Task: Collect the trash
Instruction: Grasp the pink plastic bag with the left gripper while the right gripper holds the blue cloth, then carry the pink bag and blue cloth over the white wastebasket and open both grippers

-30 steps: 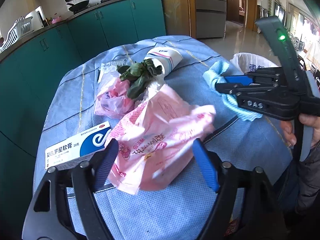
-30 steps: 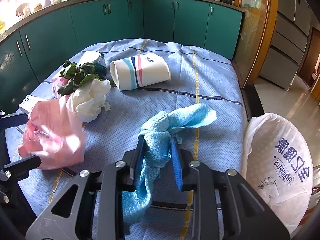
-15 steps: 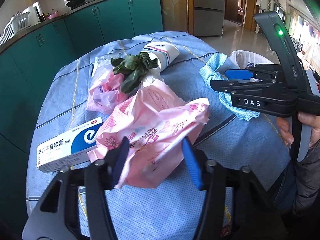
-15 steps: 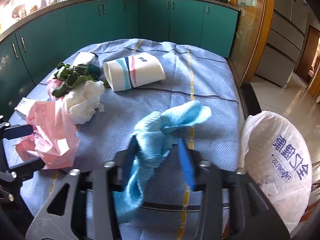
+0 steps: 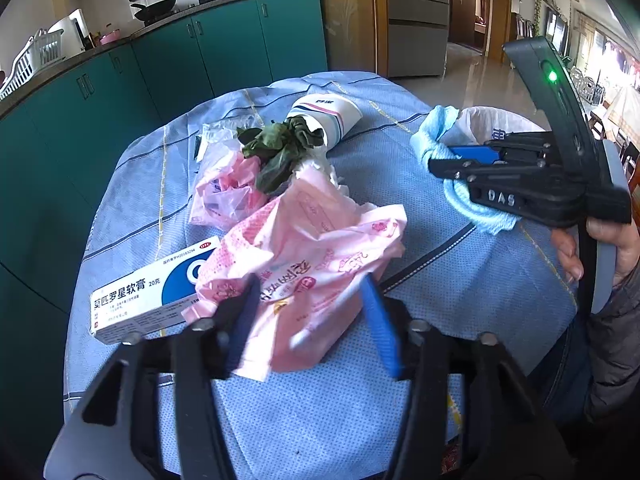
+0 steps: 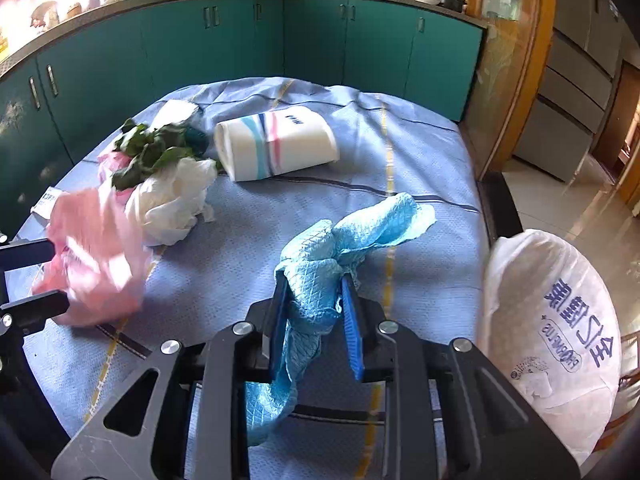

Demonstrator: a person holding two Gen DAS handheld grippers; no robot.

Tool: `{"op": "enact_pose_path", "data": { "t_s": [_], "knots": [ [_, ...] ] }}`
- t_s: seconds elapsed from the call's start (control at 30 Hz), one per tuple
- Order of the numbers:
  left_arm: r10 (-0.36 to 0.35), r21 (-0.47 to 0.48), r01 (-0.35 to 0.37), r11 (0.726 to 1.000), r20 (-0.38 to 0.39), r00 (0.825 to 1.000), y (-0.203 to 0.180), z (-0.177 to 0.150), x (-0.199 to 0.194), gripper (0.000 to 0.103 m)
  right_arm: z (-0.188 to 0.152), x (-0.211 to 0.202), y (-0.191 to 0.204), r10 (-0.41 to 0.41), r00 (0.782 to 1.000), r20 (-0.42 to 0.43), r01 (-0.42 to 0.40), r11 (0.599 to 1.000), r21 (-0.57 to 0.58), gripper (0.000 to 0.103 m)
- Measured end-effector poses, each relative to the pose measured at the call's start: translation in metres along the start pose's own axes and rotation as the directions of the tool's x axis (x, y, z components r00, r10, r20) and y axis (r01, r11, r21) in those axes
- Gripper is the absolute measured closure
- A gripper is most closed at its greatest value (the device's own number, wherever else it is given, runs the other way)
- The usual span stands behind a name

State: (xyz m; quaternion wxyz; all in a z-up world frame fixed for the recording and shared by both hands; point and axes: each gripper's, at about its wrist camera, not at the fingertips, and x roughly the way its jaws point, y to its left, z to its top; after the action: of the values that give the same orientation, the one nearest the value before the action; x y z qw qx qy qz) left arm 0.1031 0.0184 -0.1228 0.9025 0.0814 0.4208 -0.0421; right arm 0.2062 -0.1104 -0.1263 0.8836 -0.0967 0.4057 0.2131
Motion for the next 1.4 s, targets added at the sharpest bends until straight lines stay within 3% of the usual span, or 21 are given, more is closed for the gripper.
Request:
{"op": "enact_pose_path", "data": {
  "t_s": [0.13,0.33,0.4,0.57,0.77,0.87,1.0,1.07,1.13,1.23,1.4],
  "knots": [
    [-0.008,-0.003,0.008,1.000,0.001,1.000,-0.001,0.001,0.003,0.020,0.000,-0.002,-0.014,-0.006,1.000,-0.007,0.006,0.999,0.039,0.076],
    [-0.021,-0.013,0.021,1.000,-0.003,1.000,-0.001,0.000,0.010,0.013,-0.001,0.001,-0.014,-0.031,0.999,-0.015,0.031,0.998,0.051,0.063],
    [-0.036,-0.022,0.035,0.999,-0.011,0.999,0.000,0.000,0.013,0.013,-0.001,0.002,-0.012,-0.032,0.999,-0.017,0.032,0.998,0.045,0.057],
    [-0.058,-0.017,0.058,0.998,-0.028,0.998,-0.003,0.000,0.021,0.013,-0.001,0.008,-0.005,-0.046,0.998,-0.030,0.047,0.999,0.022,0.055],
    [0.003,-0.024,-0.003,1.000,-0.015,1.000,0.002,0.005,0.027,0.013,0.000,0.011,-0.003,-0.062,0.998,-0.033,0.062,0.998,0.016,0.055],
    [-0.024,-0.058,0.024,0.998,-0.004,1.000,0.015,0.011,0.028,0.013,-0.001,0.014,-0.002,-0.067,0.997,-0.039,0.067,0.998,0.015,0.055],
    [-0.067,-0.048,0.064,0.997,-0.051,0.996,0.016,0.009,0.044,0.012,-0.001,0.015,-0.001,-0.072,0.997,-0.039,0.073,0.997,0.015,0.055],
    [-0.068,-0.043,0.066,0.997,-0.040,0.997,0.014,0.008,0.044,0.012,0.000,0.017,0.000,-0.073,0.997,-0.037,0.073,0.997,0.014,0.055],
    [-0.075,-0.047,0.073,0.996,-0.032,0.997,0.014,0.007,0.040,0.025,0.000,0.016,0.000,-0.071,0.997,-0.034,0.071,0.997,0.013,0.055],
    [-0.091,-0.067,0.089,0.994,-0.022,0.996,0.016,0.006,0.034,0.034,0.000,0.014,-0.001,-0.065,0.998,-0.019,0.065,0.998,0.015,0.071],
    [-0.047,-0.059,0.047,0.997,0.011,0.999,0.011,0.007,0.022,0.038,0.001,0.008,-0.003,-0.046,0.999,0.005,0.046,0.999,0.021,0.074]
  ]
}}
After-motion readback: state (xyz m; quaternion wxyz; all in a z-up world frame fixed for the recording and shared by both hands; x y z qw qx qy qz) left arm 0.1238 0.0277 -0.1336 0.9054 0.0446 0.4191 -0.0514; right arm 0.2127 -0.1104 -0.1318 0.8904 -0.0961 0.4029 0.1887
